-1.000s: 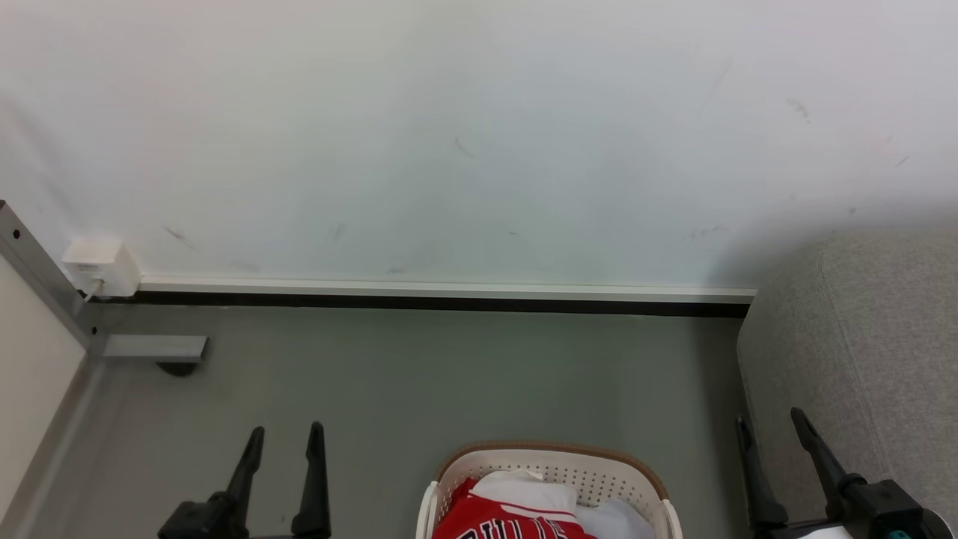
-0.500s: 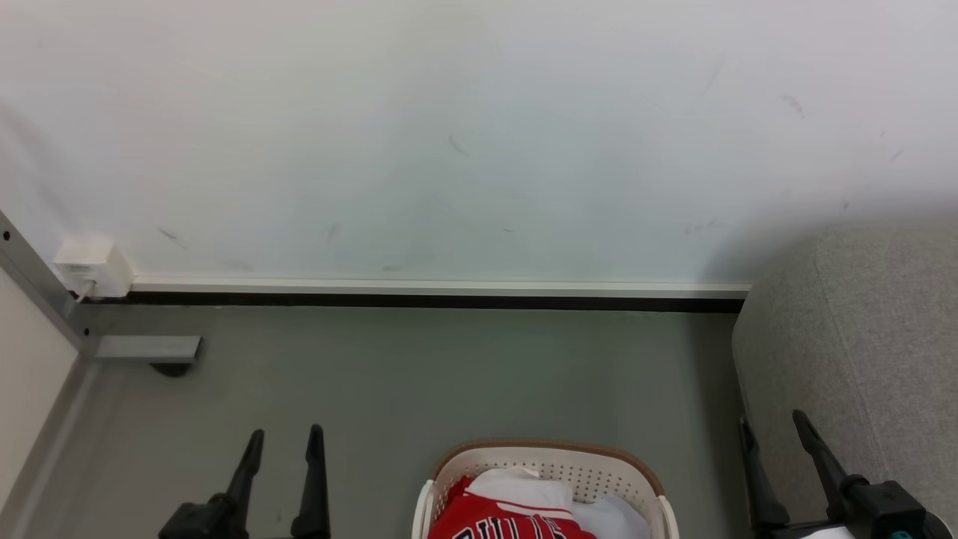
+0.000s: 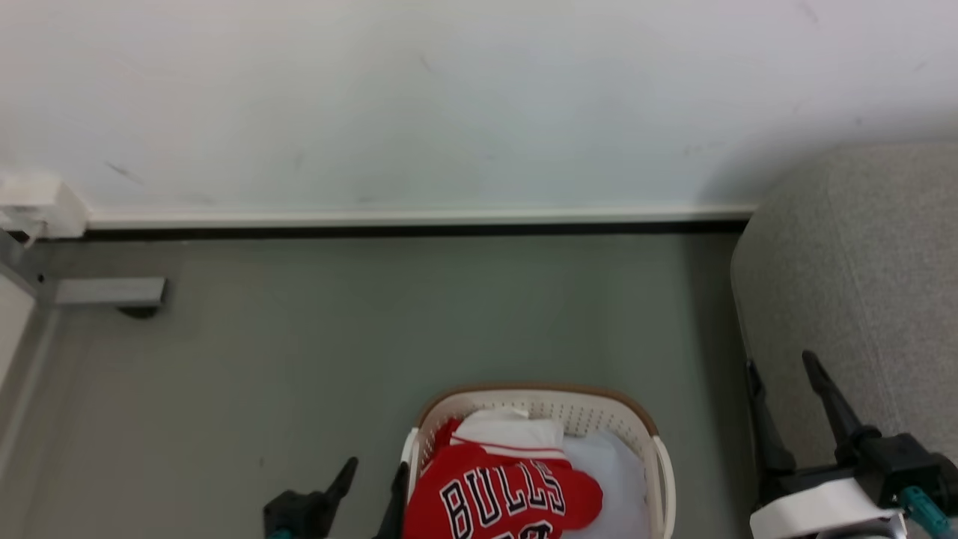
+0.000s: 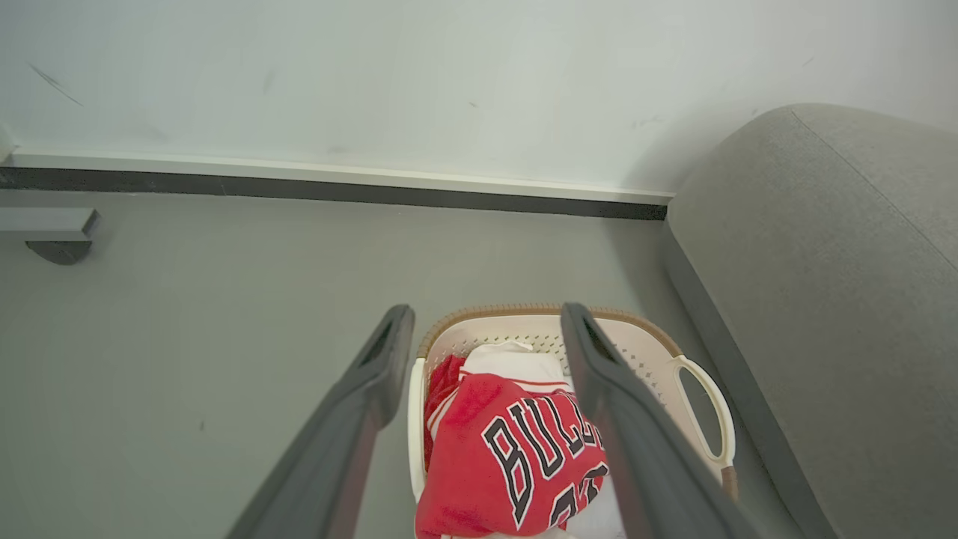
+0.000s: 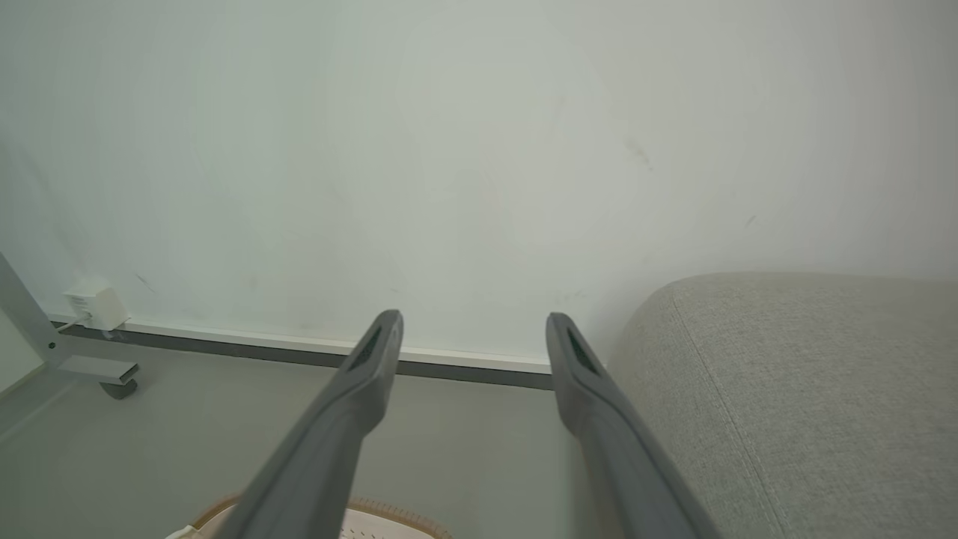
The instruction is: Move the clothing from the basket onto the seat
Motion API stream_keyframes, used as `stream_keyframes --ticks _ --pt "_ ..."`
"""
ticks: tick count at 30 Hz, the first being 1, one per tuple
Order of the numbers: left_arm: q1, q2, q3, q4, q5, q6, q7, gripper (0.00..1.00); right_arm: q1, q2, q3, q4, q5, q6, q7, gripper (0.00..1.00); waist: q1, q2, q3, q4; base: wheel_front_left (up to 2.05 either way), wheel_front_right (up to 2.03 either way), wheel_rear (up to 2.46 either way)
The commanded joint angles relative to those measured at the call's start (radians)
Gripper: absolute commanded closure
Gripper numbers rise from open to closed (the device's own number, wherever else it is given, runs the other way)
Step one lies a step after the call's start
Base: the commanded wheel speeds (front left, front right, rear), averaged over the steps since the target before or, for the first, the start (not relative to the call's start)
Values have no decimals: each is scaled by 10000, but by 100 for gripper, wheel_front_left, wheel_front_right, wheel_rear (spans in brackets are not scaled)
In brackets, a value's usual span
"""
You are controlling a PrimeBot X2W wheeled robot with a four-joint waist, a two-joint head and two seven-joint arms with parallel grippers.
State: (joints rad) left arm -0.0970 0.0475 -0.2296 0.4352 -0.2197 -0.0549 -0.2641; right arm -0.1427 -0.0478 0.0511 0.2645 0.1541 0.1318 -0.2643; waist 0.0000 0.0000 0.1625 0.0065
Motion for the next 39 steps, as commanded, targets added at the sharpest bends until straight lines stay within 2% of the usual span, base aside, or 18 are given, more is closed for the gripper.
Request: stream_keyframes --ticks 1,11,18,29,39 --pt "-401 58 -230 456 -191 -104 -6 0 -252 -45 -84 -101 -126 -21 -2 0 0 0 740 -220 0 0 0" --pt "-2683 59 -1609 3785 -857 -585 -7 0 -1172 -42 -326 -700 -286 -21 0 0 0 0 2951 -499 0 0 0" --pt "-3928 58 -2266 5349 -1512 -751 -6 0 -1645 -41 -378 -1000 -344 -21 0 0 0 0 3944 -537 0 0 0" --pt "-4941 164 -3045 6191 -2498 -751 -5 0 -1836 -41 -379 -1126 -380 -21 0 0 0 0 4603 -447 0 0 0" --pt "-5421 549 -3518 5981 -2835 -739 -5 0 -2037 -42 -203 -1132 -291 -21 0 0 0 0 4861 -508 0 0 0"
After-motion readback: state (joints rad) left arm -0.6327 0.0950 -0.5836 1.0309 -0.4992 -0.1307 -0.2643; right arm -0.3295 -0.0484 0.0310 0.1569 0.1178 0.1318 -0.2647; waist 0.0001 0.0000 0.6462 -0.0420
